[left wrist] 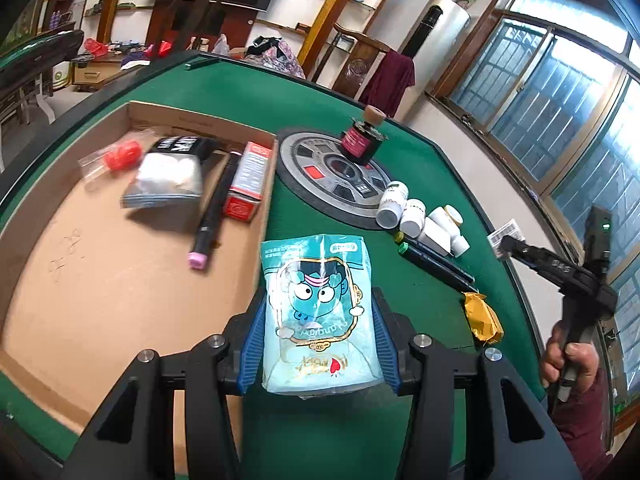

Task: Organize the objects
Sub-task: 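Lift the tissue pack with left tool while right tool grasps the small white medicine box, then place the tissue pack in the box with left tool while right tool places the medicine box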

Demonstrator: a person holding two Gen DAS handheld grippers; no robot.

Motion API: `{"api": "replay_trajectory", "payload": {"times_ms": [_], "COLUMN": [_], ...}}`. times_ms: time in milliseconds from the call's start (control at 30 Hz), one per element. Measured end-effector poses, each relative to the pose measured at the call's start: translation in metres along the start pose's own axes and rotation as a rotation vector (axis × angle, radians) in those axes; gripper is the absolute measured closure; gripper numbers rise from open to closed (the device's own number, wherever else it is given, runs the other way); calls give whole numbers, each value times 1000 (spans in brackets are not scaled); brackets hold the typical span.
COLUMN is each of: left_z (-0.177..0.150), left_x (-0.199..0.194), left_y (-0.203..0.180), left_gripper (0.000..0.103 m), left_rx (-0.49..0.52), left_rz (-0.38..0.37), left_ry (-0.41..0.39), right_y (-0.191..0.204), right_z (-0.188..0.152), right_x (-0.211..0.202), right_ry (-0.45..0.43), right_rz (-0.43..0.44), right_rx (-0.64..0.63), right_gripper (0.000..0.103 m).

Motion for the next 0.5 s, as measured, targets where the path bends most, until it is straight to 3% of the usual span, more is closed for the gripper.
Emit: {"api": "replay_trajectory", "payload": {"times_ms": [267, 500], "left_z": [2, 24], "left_x": [-49, -83], "left_y": [50, 92], "left_gripper": [56, 56], "left_rx": [-52, -66], "left_rz": [60, 143], "left_ry": [-81, -158], "right_y": [97, 180], "right_z": [13, 13], "right_x": [-32, -21], "right_ry": [-36, 24], "right_rz": [168, 340], "right_rx": [-135, -209], "right_gripper": [65, 65]}}
Point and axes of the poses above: each gripper's, at about its wrist camera, not at the fingertips, and x roughly the way its jaws point, y to its left, z to its top, the point moved 4 cm from there along x, roughly the way its jaws point, and after that the axes turned 6 degrees about -x, right-handed, at the moved point
